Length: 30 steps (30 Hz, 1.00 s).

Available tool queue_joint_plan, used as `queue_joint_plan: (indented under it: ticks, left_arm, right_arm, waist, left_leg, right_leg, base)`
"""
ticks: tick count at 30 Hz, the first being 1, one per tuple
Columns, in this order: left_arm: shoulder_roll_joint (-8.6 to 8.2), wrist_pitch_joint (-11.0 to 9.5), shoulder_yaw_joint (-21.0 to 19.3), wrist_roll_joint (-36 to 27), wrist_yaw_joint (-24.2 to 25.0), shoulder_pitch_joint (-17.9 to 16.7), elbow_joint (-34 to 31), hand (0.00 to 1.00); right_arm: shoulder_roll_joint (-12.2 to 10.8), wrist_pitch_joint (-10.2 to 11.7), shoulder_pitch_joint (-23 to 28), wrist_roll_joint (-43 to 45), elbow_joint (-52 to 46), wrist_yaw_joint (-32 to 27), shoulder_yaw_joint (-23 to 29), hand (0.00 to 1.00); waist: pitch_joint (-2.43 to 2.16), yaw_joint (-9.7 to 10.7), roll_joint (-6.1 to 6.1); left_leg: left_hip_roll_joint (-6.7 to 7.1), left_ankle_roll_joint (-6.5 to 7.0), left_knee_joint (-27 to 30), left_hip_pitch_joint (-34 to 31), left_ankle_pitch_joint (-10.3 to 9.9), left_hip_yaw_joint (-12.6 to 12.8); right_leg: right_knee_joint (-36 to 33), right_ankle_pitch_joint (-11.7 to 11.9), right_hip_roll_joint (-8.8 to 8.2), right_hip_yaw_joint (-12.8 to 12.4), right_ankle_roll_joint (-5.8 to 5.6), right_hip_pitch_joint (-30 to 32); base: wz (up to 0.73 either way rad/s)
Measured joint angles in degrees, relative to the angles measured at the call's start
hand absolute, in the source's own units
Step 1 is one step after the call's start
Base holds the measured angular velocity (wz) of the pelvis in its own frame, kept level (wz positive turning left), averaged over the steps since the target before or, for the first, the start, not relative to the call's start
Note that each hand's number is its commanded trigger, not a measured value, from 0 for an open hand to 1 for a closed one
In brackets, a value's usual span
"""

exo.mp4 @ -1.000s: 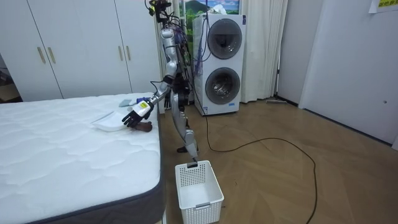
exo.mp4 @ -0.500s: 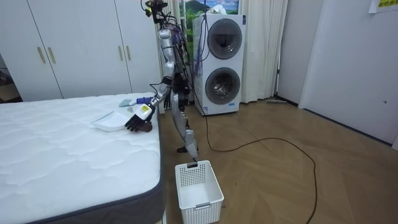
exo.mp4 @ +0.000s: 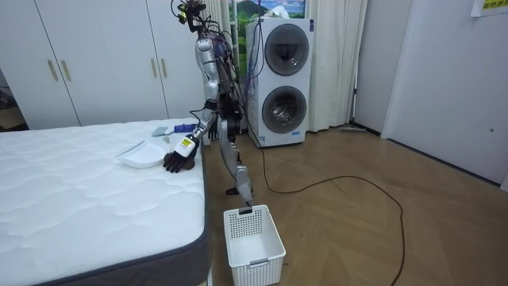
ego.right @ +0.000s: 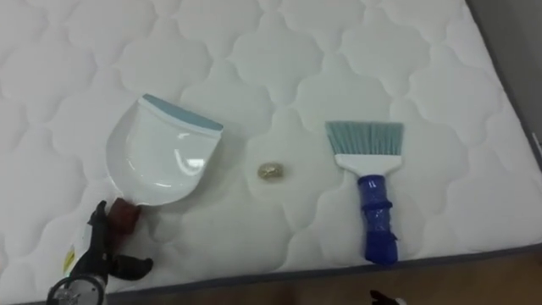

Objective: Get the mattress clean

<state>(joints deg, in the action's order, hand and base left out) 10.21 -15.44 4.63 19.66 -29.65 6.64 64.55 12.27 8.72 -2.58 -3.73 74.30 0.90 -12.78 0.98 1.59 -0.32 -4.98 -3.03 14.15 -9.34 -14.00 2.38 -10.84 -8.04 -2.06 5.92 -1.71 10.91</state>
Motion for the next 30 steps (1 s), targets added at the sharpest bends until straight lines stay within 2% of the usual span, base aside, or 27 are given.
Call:
queue_joint_plan:
  ticks: [2, 3, 4, 5, 6, 7, 8, 9, 10, 11, 12, 13, 16, 18, 22, 26, 30]
  left_arm:
    - [-0.01, 0.0, 0.1, -0.2, 0.2, 0.3, 0.0, 0.00]
    - [-0.36, -0.1, 0.2, -0.5, 0.6, 1.0, 0.0, 0.00]
    - [-0.81, -0.1, 0.3, -0.5, 0.9, 2.0, 0.0, 0.00]
    - [-0.99, -0.4, 1.1, -0.6, 1.4, 4.1, -0.1, 0.00]
    - [-0.98, -0.9, 1.4, -0.7, 1.5, 4.7, -0.1, 0.00]
    - [-0.99, -1.0, 2.2, -0.8, 1.5, 4.7, 0.0, 0.00]
    - [-0.99, -1.0, 2.4, -1.0, 1.5, 4.7, 0.0, 0.00]
    - [-0.91, -0.7, 2.3, -2.2, 1.5, 4.8, 0.2, 0.00]
    - [-1.45, -0.3, 2.3, -3.5, 1.7, 4.8, 1.1, 0.07]
    - [-1.39, -0.1, 2.3, -3.8, 1.8, 5.0, 1.6, 0.51]
    - [-1.17, 0.3, 2.1, -4.5, 1.8, 5.5, 2.6, 0.72]
    - [-0.73, 0.7, 2.0, -5.3, 1.8, 5.9, 3.1, 1.00]
    - [-0.23, 1.7, 2.1, -6.0, 1.9, 7.9, 4.1, 1.00]
    - [-0.16, 2.3, 2.2, -6.7, 2.3, 8.0, 4.2, 1.00]
    - [2.15, 2.9, 2.4, -7.9, 1.6, 8.6, 4.2, 1.00]
    - [2.15, 3.4, 2.7, -10.8, 1.5, 8.5, 4.2, 1.00]
    - [2.10, 5.1, 4.4, -11.2, 2.6, 8.3, 4.9, 1.00]
  right_arm:
    - [-0.2, 0.0, -0.4, -0.3, 0.0, -1.0, -1.3, 0.00]
    - [-0.3, 0.0, -0.8, -0.3, 0.3, -1.4, -1.7, 0.00]
    - [-0.2, 0.1, -0.8, -0.3, 0.5, -1.5, -1.5, 0.00]
    - [-0.3, -0.1, -1.0, -0.3, 1.2, -1.9, -0.1, 0.00]
    - [-0.2, -0.2, -1.6, -0.4, 1.6, -1.9, 0.0, 0.00]
    - [-0.2, 0.0, -1.6, -0.4, 1.6, -2.2, -0.1, 0.00]
    - [-0.2, 0.0, -1.7, -0.5, 1.3, -2.3, -0.1, 0.00]
    - [-0.3, -0.1, -2.2, -0.5, 1.0, -2.8, -0.4, 0.00]
    - [0.3, -0.2, -2.3, -0.3, 1.0, -3.4, -0.5, 0.00]
    - [0.5, -0.5, -2.4, -0.2, 1.0, -3.7, -0.5, 0.00]
    - [0.7, -1.5, -2.6, -0.3, 1.1, -3.8, -0.7, 0.00]
    - [0.7, -2.4, -2.5, -0.6, 1.1, -3.6, -0.9, 0.00]
    - [1.0, -3.4, -2.9, -3.0, 1.0, -3.1, -2.0, 0.00]
    - [1.0, -3.8, -3.1, -4.0, 1.0, -2.7, -2.3, 0.00]
    - [1.0, -3.9, -3.0, -6.2, 1.1, -2.8, -3.3, 0.00]
    - [1.1, -3.9, -3.0, -7.1, 1.1, -2.8, -3.6, 0.00]
    - [1.1, -3.9, -3.0, -7.6, 1.1, -2.7, -3.5, 0.00]
  waist:
    - [0.63, 0.3, -0.68]
    - [1.33, 1.0, -1.52]
    - [1.33, 1.4, -1.26]
    - [0.99, 0.8, -1.45]
    - [1.07, -0.9, -2.15]
    - [1.12, -2.1, -2.11]
    - [1.30, -2.5, -1.78]
    - [1.35, -3.0, -1.75]
    - [1.21, -2.6, -0.23]
    - [1.15, -2.2, -0.10]
    - [1.25, -2.0, 0.35]
    - [1.23, -1.5, 0.52]
    - [1.39, -0.9, 0.20]
    - [1.38, -0.5, -0.02]
    - [1.35, -0.2, 0.03]
    - [1.30, -0.1, 0.11]
    - [1.28, 0.0, 0.11]
  left_leg:
    - [0.81, 0.04, 6.3, -3.3, -0.1, 1.2]
    - [2.15, 1.15, 7.0, -7.0, -0.2, 1.2]
    - [2.79, 2.06, 4.2, -9.1, 1.0, 0.8]
    - [3.57, 3.61, 2.2, -11.4, 5.8, 2.0]
    - [3.89, 4.04, 1.6, -11.3, 6.5, 3.3]
    - [3.84, 4.07, 1.8, -11.0, 6.4, 2.6]
    - [3.73, 4.06, 1.8, -10.9, 6.4, 1.4]
    - [3.70, 3.87, 2.1, -10.9, 6.3, -0.3]
    - [3.40, 3.55, 2.2, -10.8, 6.1, 0.1]
    - [3.38, 3.55, 2.1, -10.6, 6.1, 0.8]
    - [3.62, 3.54, 1.9, -10.3, 6.1, 1.5]
    - [3.54, 3.54, 1.5, -9.8, 6.1, 1.9]
    - [3.63, 3.26, 1.5, -10.1, 5.9, 2.4]
    - [3.69, 3.28, 1.7, -10.3, 5.9, 2.9]
    - [3.60, 3.30, 2.7, -10.7, 5.9, 3.0]
    - [3.59, 3.32, 3.2, -11.4, 5.9, 2.9]
    - [3.59, 3.38, 3.1, -11.8, 5.8, 3.0]
  right_leg:
    - [0.2, 0.0, -1.45, -3.2, 0.03, -0.7]
    - [0.2, 0.0, -2.75, -7.8, 0.00, -0.6]
    - [-0.1, -0.1, -3.12, -9.1, -0.21, 0.1]
    - [-2.0, -1.3, -4.01, -9.3, -1.87, 2.4]
    - [-3.4, -1.8, -4.30, -6.6, -2.63, 4.2]
    - [-3.7, -1.8, -4.11, -4.0, -2.56, 5.3]
    - [-3.0, -1.3, -3.48, -3.4, -1.91, 6.1]
    - [-0.3, 2.1, -2.52, -2.1, -0.42, 8.1]
    - [-0.3, 4.2, -2.22, -0.2, 0.31, 8.0]
    - [-0.4, 4.2, -2.12, 0.1, 0.44, 8.0]
    - [-1.2, 4.1, -1.82, 0.4, 0.63, 8.2]
    - [-2.2, 3.8, -1.75, 0.4, 0.83, 8.4]
    - [-5.4, 2.3, -2.03, 0.3, 0.94, 10.3]
    - [-6.3, 2.1, -2.17, -0.1, 0.89, 10.9]
    - [-7.0, 2.2, -2.14, -0.2, 0.99, 11.2]
    - [-7.1, 2.4, -2.13, -0.1, 1.02, 11.7]
    - [-7.2, 2.4, -2.13, -0.1, 1.03, 12.3]
  base:
    - [0.33]
    - [0.62]
    - [0.72]
    - [0.30]
    - [-0.14]
    - [-0.45]
    - [-0.56]
    - [-0.42]
    - [-0.36]
    - [-0.23]
    - [-0.19]
    - [-0.11]
    - [0.04]
    - [-0.07]
    - [-0.02]
    - [0.00]
    - [0.00]
